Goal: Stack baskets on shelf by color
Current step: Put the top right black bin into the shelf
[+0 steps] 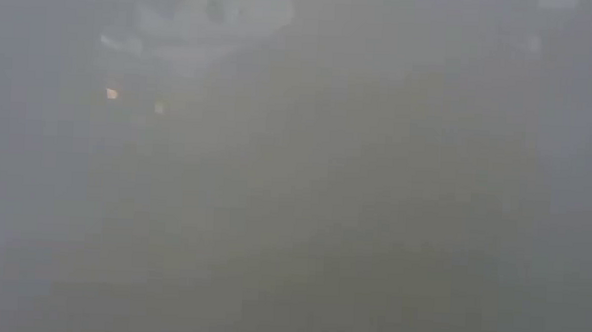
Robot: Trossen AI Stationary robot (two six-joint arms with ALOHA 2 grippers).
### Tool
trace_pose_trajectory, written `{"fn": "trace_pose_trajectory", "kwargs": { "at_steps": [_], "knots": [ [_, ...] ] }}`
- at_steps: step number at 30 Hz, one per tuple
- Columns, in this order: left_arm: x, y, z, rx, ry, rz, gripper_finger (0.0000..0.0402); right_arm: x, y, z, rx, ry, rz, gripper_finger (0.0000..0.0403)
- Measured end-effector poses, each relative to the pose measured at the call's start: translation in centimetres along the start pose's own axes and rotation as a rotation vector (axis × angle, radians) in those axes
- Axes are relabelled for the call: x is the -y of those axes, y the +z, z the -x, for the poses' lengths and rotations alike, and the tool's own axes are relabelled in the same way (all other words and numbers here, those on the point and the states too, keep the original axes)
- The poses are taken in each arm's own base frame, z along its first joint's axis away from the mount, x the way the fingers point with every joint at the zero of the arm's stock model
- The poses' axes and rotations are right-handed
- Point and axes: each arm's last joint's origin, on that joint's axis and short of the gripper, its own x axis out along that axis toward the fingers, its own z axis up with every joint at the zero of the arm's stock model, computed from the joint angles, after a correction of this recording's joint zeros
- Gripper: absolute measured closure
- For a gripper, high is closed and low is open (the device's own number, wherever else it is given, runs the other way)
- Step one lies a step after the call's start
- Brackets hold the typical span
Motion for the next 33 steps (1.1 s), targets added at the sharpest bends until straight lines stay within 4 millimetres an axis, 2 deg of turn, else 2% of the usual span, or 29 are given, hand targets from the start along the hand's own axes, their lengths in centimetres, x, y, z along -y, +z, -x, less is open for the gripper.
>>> {"fn": "trace_pose_trajectory", "kwargs": {
  "at_steps": [7,13,21,25,29,33],
  "knots": [
    [-0.1,0.8,0.0,0.076,0.006,0.013,0.0256,-2.1,-0.3,2.1,0.021,0.264,0.041,0.0398],
    [-0.8,2.3,0.1,0.223,0.063,-0.080,0.0256,-2.1,0.0,4.1,0.129,0.316,0.092,0.0399],
    [-2.1,2.0,-0.4,0.203,0.060,-0.076,0.0256,-4.4,0.6,6.2,0.295,0.586,0.171,0.0400],
    [-2.5,1.9,-0.5,0.192,0.069,-0.072,0.0257,-5.2,1.4,7.2,0.405,0.698,0.250,0.0400],
    [-2.6,2.2,-0.5,0.232,0.041,-0.057,0.0257,-5.5,2.8,8.3,0.467,0.704,0.307,0.0400],
    [-2.7,2.6,-0.4,0.296,-0.048,-0.048,0.0257,-6.3,5.1,10.3,0.507,0.686,0.427,0.0400]
  ]
}}
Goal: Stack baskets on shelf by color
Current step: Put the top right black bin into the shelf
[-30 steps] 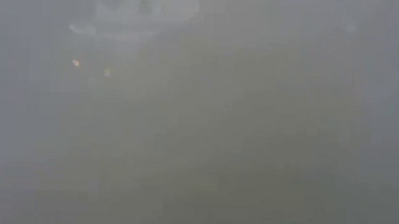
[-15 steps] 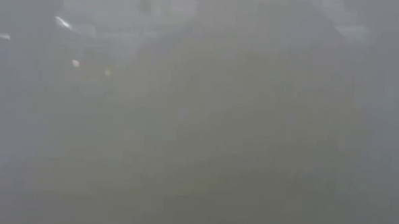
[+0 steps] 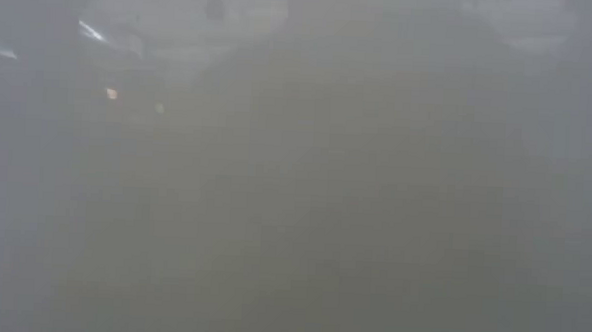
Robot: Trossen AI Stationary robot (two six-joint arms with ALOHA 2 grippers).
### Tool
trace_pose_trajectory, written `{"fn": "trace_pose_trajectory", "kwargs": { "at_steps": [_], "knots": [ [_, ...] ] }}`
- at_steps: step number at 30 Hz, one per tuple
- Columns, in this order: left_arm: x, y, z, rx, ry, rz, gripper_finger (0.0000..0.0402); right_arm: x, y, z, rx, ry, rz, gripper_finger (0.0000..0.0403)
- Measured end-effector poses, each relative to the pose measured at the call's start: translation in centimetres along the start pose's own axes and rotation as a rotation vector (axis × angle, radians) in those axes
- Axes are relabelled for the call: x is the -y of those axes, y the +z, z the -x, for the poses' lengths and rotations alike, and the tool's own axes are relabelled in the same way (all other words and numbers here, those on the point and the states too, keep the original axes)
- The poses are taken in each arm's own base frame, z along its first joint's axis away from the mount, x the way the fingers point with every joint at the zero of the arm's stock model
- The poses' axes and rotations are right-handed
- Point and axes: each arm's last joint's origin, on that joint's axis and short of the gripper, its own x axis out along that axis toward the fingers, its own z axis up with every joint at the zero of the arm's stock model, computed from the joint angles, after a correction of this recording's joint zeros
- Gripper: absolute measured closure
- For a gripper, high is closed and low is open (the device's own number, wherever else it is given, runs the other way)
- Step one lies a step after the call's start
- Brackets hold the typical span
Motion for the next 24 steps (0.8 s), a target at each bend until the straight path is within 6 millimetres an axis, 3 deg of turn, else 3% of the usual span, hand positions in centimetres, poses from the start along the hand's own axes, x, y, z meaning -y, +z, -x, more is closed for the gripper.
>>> {"fn": "trace_pose_trajectory", "kwargs": {
  "at_steps": [5,10,16,24],
  "knots": [
    [-0.5,0.0,-0.1,0.025,-0.043,0.015,0.0257,0.3,4.2,0.9,-0.115,-0.332,0.280,0.0401],
    [-0.6,0.0,-0.1,0.024,-0.040,0.038,0.0257,2.2,6.9,1.0,-0.282,-0.617,0.548,0.0400],
    [-0.5,-0.3,-0.1,-0.011,-0.049,0.045,0.0257,6.0,9.1,0.1,-0.363,-0.585,0.646,0.0399],
    [-0.4,-0.6,-0.1,-0.040,-0.054,0.111,0.0257,10.8,8.9,-2.5,-0.464,-0.558,0.524,0.0399]
  ]
}}
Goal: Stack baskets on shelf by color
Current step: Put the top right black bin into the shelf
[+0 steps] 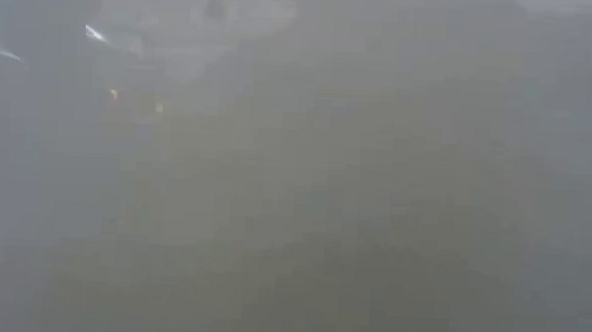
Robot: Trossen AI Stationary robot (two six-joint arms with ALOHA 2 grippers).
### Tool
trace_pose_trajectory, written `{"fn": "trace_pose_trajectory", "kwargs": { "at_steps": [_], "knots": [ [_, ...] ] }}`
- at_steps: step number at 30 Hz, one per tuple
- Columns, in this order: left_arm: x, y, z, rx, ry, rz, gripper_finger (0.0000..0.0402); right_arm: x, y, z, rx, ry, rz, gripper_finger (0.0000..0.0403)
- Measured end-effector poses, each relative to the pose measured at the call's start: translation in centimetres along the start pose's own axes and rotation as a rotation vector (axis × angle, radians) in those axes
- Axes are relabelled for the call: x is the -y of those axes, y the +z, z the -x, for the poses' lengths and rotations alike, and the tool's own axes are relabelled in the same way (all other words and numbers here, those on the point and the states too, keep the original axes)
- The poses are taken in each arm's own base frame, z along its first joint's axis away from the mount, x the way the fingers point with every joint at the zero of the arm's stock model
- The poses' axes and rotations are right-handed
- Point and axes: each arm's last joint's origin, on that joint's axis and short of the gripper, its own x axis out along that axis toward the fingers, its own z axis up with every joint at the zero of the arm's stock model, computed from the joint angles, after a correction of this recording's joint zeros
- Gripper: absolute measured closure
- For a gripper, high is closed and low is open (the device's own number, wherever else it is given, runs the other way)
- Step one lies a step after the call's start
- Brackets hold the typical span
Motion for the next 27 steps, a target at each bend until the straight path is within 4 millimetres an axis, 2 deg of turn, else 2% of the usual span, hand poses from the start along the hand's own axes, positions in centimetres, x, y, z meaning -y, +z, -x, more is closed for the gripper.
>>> {"fn": "trace_pose_trajectory", "kwargs": {
  "at_steps": [6,10,13,16,23,25,27],
  "knots": [
    [-0.1,0.2,0.0,0.022,0.005,0.004,0.0257,0.0,-0.2,-1.3,-0.039,-0.006,0.057,0.0399],
    [-0.1,0.5,0.0,0.050,0.007,0.016,0.0257,0.0,-0.1,-0.9,-0.048,-0.006,-0.054,0.0399],
    [-0.1,0.5,0.0,0.048,0.007,0.020,0.0256,-0.7,0.0,-0.3,-0.057,0.005,-0.022,0.0399],
    [-0.1,0.6,-0.1,0.065,0.008,0.010,0.0256,-0.5,0.2,0.0,-0.061,-0.014,0.004,0.0399],
    [0.1,0.6,-0.9,0.107,-0.031,0.017,0.0256,1.3,4.4,1.5,-0.017,-0.042,0.013,0.0399],
    [0.2,0.4,-1.3,0.101,-0.037,0.004,0.0256,1.6,5.2,1.1,-0.043,-0.032,0.030,0.0399],
    [0.2,0.4,-1.6,0.114,-0.035,0.001,0.0256,1.9,5.0,0.0,-0.098,-0.009,0.037,0.0399]
  ]
}}
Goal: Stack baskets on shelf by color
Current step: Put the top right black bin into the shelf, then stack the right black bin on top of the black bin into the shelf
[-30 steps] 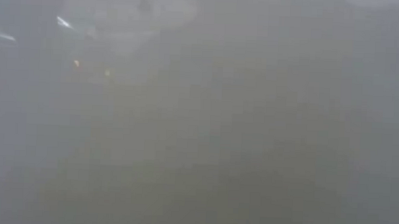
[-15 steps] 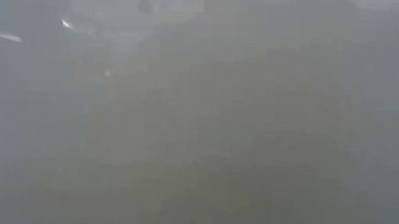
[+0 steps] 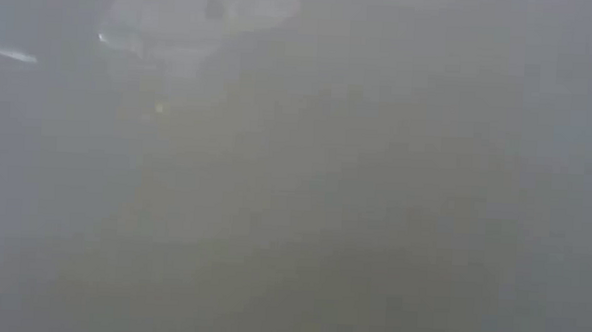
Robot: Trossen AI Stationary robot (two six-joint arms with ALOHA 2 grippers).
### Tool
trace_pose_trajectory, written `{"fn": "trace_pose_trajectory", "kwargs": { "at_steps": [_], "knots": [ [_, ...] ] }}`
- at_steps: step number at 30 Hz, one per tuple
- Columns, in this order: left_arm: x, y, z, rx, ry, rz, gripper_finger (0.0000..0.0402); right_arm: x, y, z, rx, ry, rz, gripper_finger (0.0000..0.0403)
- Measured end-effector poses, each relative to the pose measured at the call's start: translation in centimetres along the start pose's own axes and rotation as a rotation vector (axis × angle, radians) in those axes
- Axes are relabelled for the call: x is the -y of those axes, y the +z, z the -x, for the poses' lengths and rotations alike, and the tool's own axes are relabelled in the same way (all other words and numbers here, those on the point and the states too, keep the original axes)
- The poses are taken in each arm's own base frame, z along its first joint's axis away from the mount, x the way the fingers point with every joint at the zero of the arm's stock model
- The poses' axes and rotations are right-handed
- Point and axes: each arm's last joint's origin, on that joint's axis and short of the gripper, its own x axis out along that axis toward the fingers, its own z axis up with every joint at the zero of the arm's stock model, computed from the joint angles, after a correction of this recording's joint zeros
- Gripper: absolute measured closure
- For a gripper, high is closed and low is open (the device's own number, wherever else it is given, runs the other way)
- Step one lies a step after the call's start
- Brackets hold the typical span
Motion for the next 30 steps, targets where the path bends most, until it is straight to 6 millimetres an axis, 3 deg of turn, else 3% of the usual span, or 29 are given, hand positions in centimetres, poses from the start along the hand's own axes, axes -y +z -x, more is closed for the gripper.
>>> {"fn": "trace_pose_trajectory", "kwargs": {
  "at_steps": [6,17,30],
  "knots": [
    [0.1,-0.1,-0.2,0.008,-0.025,0.000,0.0256,-0.9,-1.5,-4.2,-0.168,0.060,0.025,0.0399],
    [0.5,0.3,0.1,0.025,-0.053,-0.004,0.0256,-2.9,-1.3,-3.5,-0.175,0.103,0.036,0.0394],
    [0.5,0.2,0.1,0.019,-0.054,0.068,0.0256,-3.1,-1.0,-3.3,-0.158,0.069,0.011,0.0264]
  ]
}}
